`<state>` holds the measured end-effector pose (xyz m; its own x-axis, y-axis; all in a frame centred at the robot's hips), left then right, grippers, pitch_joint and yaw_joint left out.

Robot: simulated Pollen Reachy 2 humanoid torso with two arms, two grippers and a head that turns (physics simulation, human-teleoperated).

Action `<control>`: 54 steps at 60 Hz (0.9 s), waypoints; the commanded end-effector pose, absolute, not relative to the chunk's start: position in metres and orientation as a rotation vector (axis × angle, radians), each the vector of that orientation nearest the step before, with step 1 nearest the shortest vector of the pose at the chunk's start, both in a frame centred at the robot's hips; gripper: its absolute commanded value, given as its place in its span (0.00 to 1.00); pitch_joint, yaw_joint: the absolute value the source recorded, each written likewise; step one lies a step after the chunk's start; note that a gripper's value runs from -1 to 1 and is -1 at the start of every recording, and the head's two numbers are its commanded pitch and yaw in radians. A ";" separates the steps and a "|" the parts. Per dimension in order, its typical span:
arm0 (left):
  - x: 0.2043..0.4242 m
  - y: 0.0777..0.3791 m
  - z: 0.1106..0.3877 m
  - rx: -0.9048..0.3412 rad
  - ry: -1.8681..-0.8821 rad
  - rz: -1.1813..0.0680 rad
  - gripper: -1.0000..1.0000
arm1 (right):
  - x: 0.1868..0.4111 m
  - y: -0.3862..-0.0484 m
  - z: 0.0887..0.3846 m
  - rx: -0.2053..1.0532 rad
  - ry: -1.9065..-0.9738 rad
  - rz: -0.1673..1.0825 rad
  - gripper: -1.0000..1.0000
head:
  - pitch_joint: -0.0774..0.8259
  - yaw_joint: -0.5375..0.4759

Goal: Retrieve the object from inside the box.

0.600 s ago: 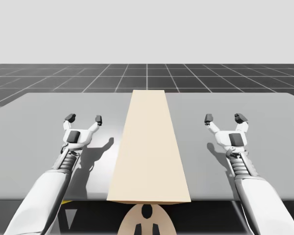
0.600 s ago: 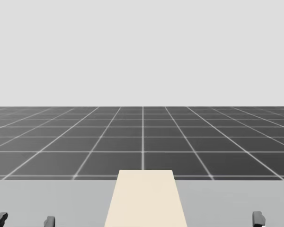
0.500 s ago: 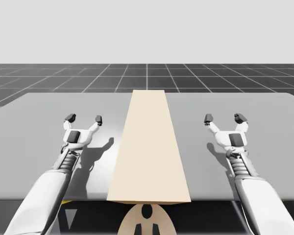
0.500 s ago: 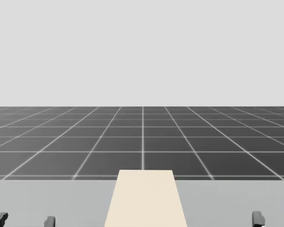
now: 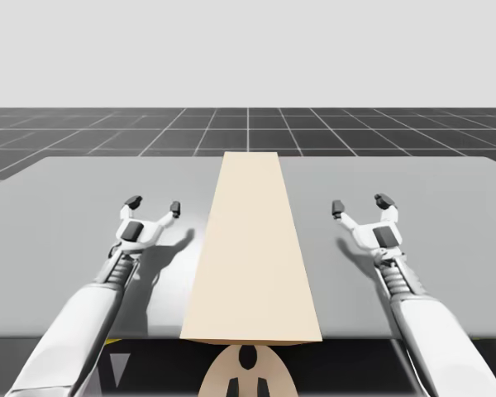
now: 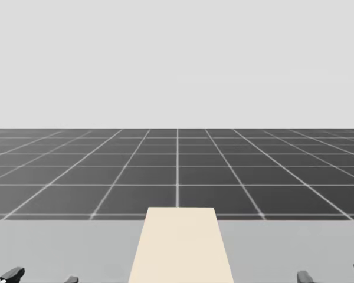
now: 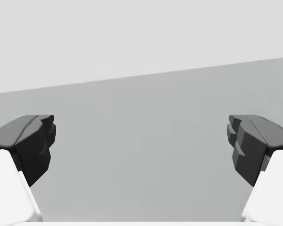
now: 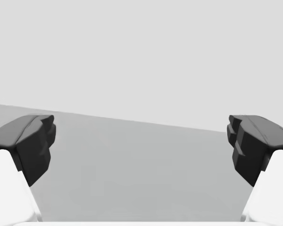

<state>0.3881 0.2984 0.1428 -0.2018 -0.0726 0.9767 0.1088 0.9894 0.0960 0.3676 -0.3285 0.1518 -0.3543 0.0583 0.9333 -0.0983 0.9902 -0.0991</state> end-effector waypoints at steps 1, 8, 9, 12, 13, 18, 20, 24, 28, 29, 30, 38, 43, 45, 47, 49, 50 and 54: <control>0.384 0.291 0.138 -0.141 -1.715 -0.268 0.00 | 0.365 -0.320 0.145 0.165 -1.860 0.259 0.00 | 0.11 0.53; 0.376 0.281 0.136 -0.219 -1.692 -0.401 0.00 | 0.363 -0.314 0.142 0.239 -1.836 0.313 0.00 | 0.12 0.53; 0.375 0.280 0.136 -0.224 -1.690 -0.411 0.00 | 0.362 -0.314 0.142 0.248 -1.834 0.318 0.00 | 0.12 0.53; 0.370 0.275 0.135 -0.269 -1.680 -0.471 0.00 | 0.361 -0.310 0.140 0.285 -1.818 0.349 0.00 | 0.13 0.53; 0.369 0.274 0.135 -0.276 -1.679 -0.482 0.00 | 0.361 -0.309 0.140 0.283 -1.818 0.355 0.00 | 0.13 0.53; 0.362 0.268 0.134 -0.328 -1.665 -0.572 0.00 | 0.357 -0.303 0.139 0.373 -1.817 0.429 0.00 | 0.13 0.53; 0.359 0.265 0.133 -0.347 -1.660 -0.605 0.00 | 0.356 -0.300 0.139 0.390 -1.813 0.449 0.00 | 0.13 0.53; 0.354 0.261 0.132 -0.382 -1.641 -0.660 0.00 | 0.352 -0.293 0.139 0.424 -1.817 0.504 0.00 | 0.14 0.53; 0.349 0.256 0.132 -0.416 -1.617 -0.719 0.00 | 0.349 -0.284 0.138 0.451 -1.828 0.566 0.00 | 0.14 0.53; 0.348 0.255 0.132 -0.420 -1.613 -0.727 0.00 | 0.349 -0.283 0.137 0.454 -1.827 0.575 0.00 | 0.14 0.53; 0.346 0.254 0.132 -0.424 -1.607 -0.740 0.00 | 0.347 -0.281 0.137 0.465 -1.824 0.588 0.00 | 0.14 0.53; 0.339 0.247 0.136 -0.482 -1.564 -0.794 0.00 | 0.342 -0.271 0.136 0.515 -1.812 0.686 0.00 | 0.15 0.53; 0.335 0.244 0.140 -0.492 -1.575 -0.808 0.00 | 0.340 -0.270 0.135 0.555 -1.812 0.718 0.00 | 0.15 0.53; 0.333 0.241 0.143 -0.510 -1.575 -0.824 0.00 | 0.339 -0.270 0.134 0.565 -1.812 0.730 0.00 | 0.15 0.53; 0.332 0.240 0.144 -0.519 -1.571 -0.835 0.00 | 0.338 -0.270 0.134 0.571 -1.813 0.734 0.00 | 0.15 0.53; 0.333 0.237 0.145 -0.537 -1.569 -0.848 0.00 | 0.337 -0.270 0.133 0.588 -1.809 0.730 0.00 | 0.15 0.53; 0.333 0.236 0.146 -0.543 -1.567 -0.851 0.00 | 0.337 -0.270 0.133 0.588 -1.812 0.733 0.00 | 0.15 0.53; 0.337 0.232 0.143 -0.566 -1.548 -0.874 0.00 | 0.337 -0.269 0.132 0.593 -1.813 0.747 0.00 | 0.15 0.53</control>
<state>0.3367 0.2407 0.1402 -0.1699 -0.1276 0.9772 0.7309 0.6488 0.2118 0.3397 -0.2712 0.1336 -0.3295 -0.0427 0.9432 -0.6674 0.7171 -0.2007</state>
